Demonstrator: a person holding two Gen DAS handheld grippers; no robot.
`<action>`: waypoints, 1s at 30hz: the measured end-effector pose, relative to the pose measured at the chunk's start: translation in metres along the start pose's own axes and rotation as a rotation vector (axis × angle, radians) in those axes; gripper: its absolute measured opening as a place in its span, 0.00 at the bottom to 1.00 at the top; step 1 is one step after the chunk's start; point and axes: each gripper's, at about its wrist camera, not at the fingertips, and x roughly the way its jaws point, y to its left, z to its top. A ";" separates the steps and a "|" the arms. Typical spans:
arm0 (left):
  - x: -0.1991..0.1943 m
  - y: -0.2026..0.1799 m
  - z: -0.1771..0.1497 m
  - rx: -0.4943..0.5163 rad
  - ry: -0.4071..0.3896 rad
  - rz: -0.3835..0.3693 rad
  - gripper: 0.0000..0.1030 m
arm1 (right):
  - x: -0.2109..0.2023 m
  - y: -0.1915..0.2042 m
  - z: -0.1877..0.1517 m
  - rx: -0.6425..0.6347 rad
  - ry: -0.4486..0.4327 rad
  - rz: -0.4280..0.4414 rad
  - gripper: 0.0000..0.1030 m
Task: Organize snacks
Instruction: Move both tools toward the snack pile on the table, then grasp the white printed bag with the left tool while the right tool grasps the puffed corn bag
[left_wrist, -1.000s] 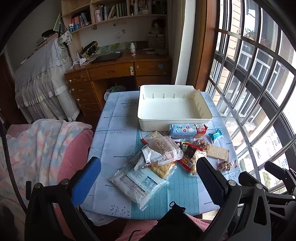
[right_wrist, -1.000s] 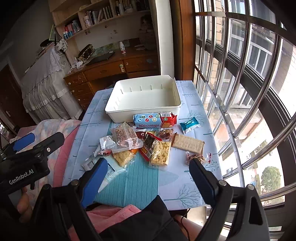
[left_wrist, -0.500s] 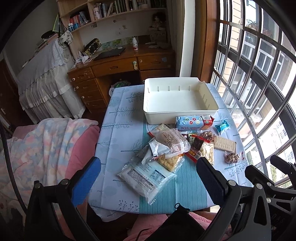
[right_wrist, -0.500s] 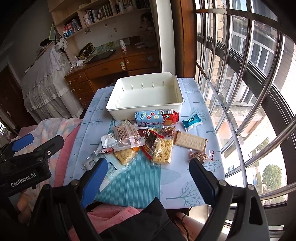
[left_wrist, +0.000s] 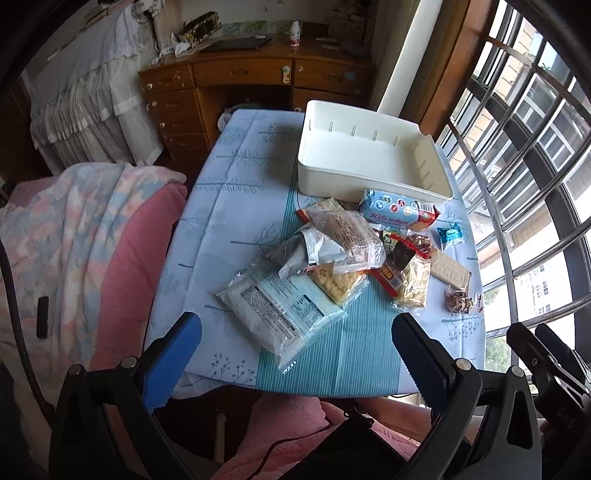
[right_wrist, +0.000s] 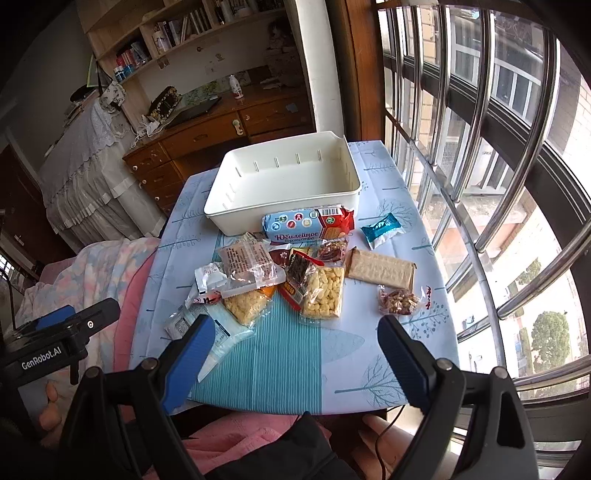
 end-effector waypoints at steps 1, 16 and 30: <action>0.007 0.003 0.000 -0.016 0.020 -0.004 0.99 | 0.003 -0.001 0.000 0.007 0.012 -0.004 0.88; 0.147 0.030 0.004 -0.230 0.372 0.005 0.97 | 0.077 -0.013 0.004 0.057 0.210 -0.084 0.88; 0.254 0.050 -0.009 -0.471 0.514 -0.025 0.98 | 0.181 -0.022 0.004 0.076 0.372 -0.112 0.88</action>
